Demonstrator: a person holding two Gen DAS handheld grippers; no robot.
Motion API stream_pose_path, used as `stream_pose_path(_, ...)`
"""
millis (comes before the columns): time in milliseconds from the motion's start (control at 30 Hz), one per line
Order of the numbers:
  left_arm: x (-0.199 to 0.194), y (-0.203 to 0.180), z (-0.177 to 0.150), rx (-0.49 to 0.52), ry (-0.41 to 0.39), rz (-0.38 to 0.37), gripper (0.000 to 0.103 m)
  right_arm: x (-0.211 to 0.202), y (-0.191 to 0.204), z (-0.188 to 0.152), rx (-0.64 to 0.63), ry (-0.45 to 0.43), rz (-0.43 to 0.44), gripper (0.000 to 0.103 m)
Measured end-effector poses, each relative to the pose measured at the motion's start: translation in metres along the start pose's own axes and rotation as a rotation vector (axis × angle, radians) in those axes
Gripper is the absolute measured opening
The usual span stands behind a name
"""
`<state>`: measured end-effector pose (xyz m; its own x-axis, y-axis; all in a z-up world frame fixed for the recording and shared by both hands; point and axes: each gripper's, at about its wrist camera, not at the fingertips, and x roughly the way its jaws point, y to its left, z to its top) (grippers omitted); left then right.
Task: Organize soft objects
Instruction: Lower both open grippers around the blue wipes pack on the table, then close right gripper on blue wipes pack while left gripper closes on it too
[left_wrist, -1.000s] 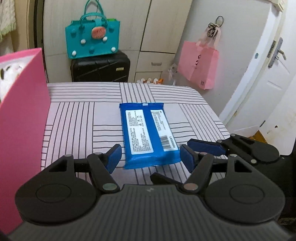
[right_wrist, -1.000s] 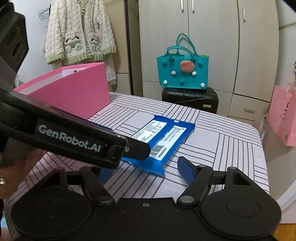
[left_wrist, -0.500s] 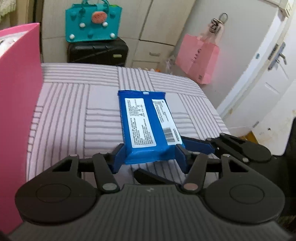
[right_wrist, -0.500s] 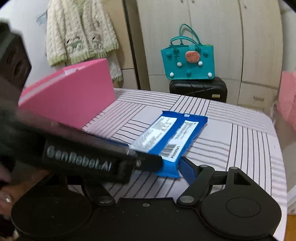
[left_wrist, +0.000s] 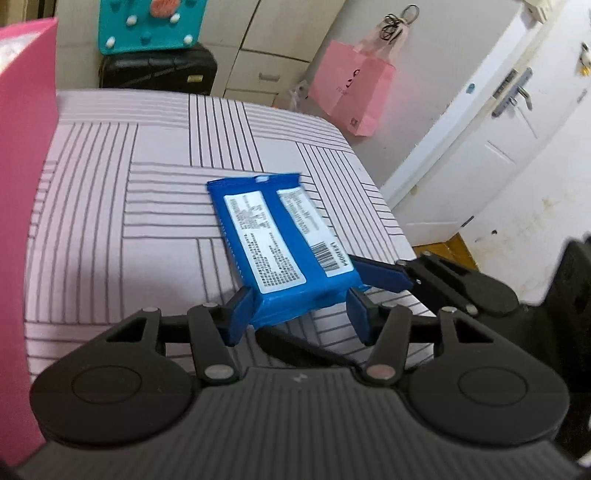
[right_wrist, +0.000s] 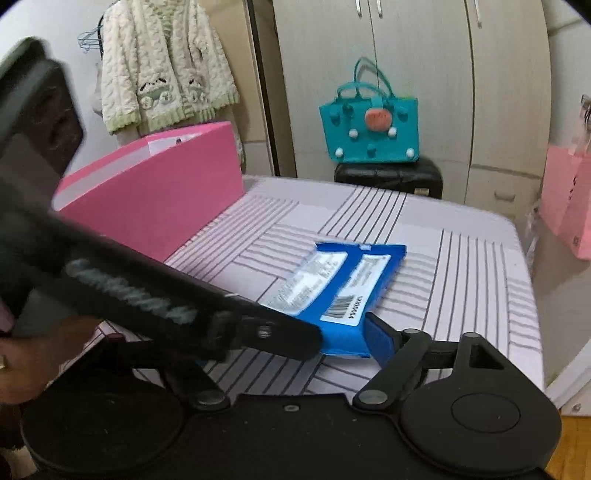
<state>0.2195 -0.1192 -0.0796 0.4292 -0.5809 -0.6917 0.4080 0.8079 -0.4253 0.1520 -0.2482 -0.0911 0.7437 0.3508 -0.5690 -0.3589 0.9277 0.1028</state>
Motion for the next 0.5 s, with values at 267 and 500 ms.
stream_pose_path(267, -0.003, -0.007, 0.000, 0.042, -0.048, 0.073, 0.052, 0.000, -0.001, -0.008, 0.041, -0.010, -0.010, 0.086)
stream_pose_path(500, 0.006, -0.002, 0.012, 0.090, -0.121, 0.148, 0.051, 0.009, -0.008, -0.009, 0.047, 0.006, -0.053, 0.086)
